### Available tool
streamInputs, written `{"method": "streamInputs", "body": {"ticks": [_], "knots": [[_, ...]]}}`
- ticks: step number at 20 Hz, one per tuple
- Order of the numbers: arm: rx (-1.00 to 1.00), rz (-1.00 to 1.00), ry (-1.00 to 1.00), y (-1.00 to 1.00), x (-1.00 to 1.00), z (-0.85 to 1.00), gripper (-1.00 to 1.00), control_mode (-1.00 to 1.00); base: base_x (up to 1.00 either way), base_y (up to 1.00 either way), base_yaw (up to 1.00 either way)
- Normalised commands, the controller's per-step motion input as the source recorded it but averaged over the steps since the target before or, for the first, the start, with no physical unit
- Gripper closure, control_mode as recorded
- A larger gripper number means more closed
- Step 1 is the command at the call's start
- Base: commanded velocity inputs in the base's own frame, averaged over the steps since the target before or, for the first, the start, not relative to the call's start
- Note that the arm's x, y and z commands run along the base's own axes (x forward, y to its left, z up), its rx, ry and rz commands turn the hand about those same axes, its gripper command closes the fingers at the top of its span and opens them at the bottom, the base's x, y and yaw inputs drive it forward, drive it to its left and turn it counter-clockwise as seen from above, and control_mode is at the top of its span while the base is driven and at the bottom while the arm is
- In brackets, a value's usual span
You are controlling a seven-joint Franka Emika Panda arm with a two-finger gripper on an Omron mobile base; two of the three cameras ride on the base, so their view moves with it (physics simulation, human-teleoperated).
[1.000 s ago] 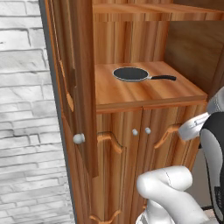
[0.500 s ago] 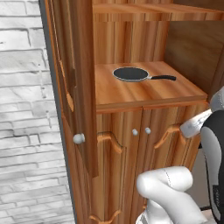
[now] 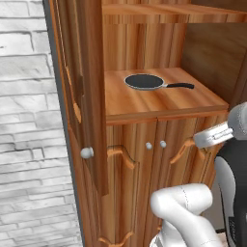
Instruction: Retrieve the pan from the cabinet, then place the raw meat into the pan to avoid contamination.
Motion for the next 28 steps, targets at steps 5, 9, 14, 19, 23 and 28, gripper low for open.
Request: {"method": "streamInputs", "body": {"ticks": [5,9,14,19,23,28], "knots": [[0.00,-0.01,0.00,0.00,0.44,0.32,-1.00,-1.00,0.00,0.00,0.00],[0.00,-0.03,0.00,0.00,0.45,0.10,-1.00,-1.00,0.00,0.00,0.00],[0.00,-0.01,0.05,-0.02,0.43,0.00,-1.00,-1.00,0.00,0.00,0.00],[-0.04,0.00,0.02,-0.02,0.44,0.00,-1.00,-1.00,0.00,0.00,0.00],[-0.04,0.00,0.00,-0.04,0.46,0.00,-1.00,-1.00,0.00,0.00,0.00],[-0.01,0.00,0.00,-0.09,0.43,-0.02,-1.00,-1.00,0.00,0.00,0.00]]}}
